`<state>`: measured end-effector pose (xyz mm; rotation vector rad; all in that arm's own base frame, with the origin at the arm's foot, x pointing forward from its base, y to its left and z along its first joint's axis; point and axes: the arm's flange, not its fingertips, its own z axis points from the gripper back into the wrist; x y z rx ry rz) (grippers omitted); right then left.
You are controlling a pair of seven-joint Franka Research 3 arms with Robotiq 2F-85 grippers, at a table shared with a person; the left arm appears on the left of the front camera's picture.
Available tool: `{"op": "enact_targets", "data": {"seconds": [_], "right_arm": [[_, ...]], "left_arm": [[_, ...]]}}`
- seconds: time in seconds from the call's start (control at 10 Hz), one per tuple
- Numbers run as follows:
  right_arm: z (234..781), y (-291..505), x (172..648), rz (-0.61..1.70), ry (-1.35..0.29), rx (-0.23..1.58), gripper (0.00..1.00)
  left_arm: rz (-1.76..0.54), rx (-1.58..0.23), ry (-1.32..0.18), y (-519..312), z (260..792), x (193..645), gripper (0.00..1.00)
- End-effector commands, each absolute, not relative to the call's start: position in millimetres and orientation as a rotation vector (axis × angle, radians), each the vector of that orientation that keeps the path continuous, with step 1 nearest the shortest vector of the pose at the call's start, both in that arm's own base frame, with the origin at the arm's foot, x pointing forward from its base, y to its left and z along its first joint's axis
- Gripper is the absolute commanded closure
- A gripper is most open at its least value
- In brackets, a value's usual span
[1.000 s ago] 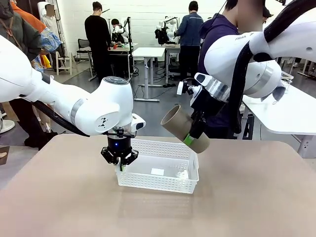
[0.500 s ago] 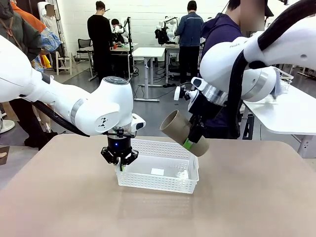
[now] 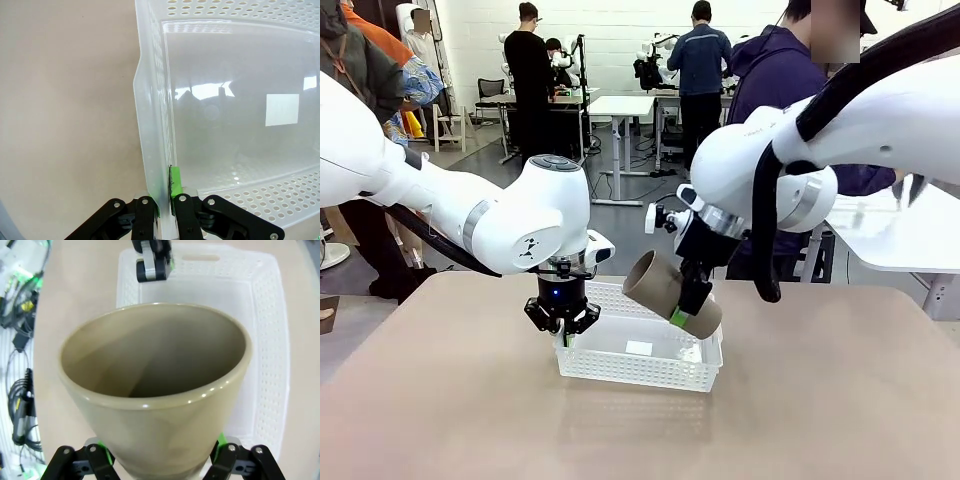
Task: Clean and organize the cups into the basket.
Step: Pick up the Organizing basket and move it to the center of the table, then pick up the Reusable plastic cup from the right side of the table and place it inside the Organizing basket.
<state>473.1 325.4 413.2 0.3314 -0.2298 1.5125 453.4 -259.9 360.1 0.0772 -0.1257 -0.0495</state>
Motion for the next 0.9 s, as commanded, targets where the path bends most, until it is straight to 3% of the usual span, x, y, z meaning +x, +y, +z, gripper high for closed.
{"op": "enact_targets", "data": {"seconds": [0.0,0.8], "right_arm": [[402,339,489,1.493,-0.180,0.295,0.18],[352,350,516,1.531,-0.080,0.309,0.18]], "left_arm": [[-0.051,0.085,-0.121,-262,359,453,1.00],[-0.051,0.085,-0.121,-262,359,453,1.00]]}}
